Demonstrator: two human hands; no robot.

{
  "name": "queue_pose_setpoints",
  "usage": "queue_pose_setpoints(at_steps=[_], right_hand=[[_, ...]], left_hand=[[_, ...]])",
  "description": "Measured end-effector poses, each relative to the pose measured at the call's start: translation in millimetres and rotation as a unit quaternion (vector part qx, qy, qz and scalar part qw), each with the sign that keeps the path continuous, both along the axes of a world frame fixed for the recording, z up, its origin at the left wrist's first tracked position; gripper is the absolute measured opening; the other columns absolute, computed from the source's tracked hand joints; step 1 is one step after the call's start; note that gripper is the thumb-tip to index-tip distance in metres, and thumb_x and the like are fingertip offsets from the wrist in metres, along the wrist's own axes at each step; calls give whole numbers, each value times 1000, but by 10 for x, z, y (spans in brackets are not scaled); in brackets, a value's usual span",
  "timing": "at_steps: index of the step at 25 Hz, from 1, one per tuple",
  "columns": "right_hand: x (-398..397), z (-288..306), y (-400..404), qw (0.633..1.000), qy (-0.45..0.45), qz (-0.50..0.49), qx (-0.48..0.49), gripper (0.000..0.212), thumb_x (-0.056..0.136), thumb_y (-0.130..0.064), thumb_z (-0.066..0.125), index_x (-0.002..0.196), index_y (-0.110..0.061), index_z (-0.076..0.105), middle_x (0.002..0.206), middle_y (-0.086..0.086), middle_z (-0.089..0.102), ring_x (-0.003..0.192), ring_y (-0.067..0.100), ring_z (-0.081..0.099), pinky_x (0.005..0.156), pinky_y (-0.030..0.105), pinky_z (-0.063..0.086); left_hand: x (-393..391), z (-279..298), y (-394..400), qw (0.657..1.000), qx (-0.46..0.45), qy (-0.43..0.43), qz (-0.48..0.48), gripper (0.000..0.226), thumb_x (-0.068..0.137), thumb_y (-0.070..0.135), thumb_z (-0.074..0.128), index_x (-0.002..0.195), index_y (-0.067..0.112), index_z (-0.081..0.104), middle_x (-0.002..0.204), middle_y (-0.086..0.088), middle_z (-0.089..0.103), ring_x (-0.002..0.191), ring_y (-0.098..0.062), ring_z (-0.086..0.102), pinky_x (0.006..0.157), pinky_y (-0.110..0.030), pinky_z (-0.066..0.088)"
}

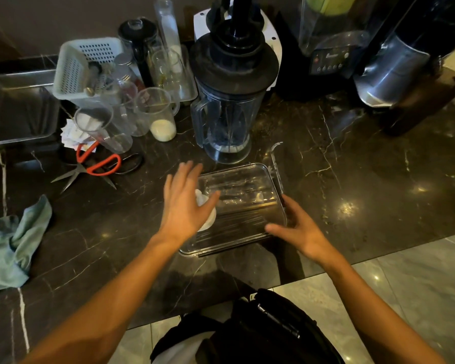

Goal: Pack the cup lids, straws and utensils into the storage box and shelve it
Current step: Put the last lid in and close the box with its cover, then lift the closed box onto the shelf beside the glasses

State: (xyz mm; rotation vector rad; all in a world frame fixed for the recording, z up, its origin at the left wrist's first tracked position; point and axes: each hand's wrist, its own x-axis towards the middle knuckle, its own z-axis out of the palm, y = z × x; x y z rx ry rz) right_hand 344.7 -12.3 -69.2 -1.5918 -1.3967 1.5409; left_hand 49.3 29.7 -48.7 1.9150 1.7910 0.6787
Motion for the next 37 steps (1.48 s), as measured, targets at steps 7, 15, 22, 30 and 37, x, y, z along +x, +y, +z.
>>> queue_pose_setpoints(at_steps=[7,15,22,30,37], right_hand=[[-100,-85,-17,985,81,-139,-68,37,96,-27,71,132,-19,66,119,-1,76,108,12,74,88,26,57],[-16,-252,-19,988,83,-113,-63,78,73,-68,81,133,-20,66,131,0,71,124,19,66,111,47,49],[321,-87,88,987,95,-131,-17,94,68,-73,84,140,-16,61,140,7,66,130,26,62,112,53,49],[418,618,-164,967,96,-231,51,23,98,-30,69,117,-19,76,109,3,80,104,23,75,96,40,58],[474,1203,-132,942,118,-294,112,19,98,-33,66,113,-35,77,120,1,77,116,22,71,97,53,56]], left_hand=[[-97,-92,-749,907,-140,-307,252,83,87,37,78,155,22,34,150,10,45,135,-11,48,111,-32,42],[189,-172,-1093,831,-150,-422,330,39,92,34,73,128,20,67,111,3,77,106,-18,73,96,-53,57],[443,130,-1029,859,-139,-409,274,26,92,32,72,117,27,70,105,11,79,101,-5,73,94,-28,55],[569,476,-644,889,-121,-410,166,16,90,35,75,105,35,68,99,11,75,101,-10,69,91,-32,52],[680,973,-543,879,-93,-463,60,56,89,42,71,139,24,57,128,8,71,115,-6,68,105,-39,53]])
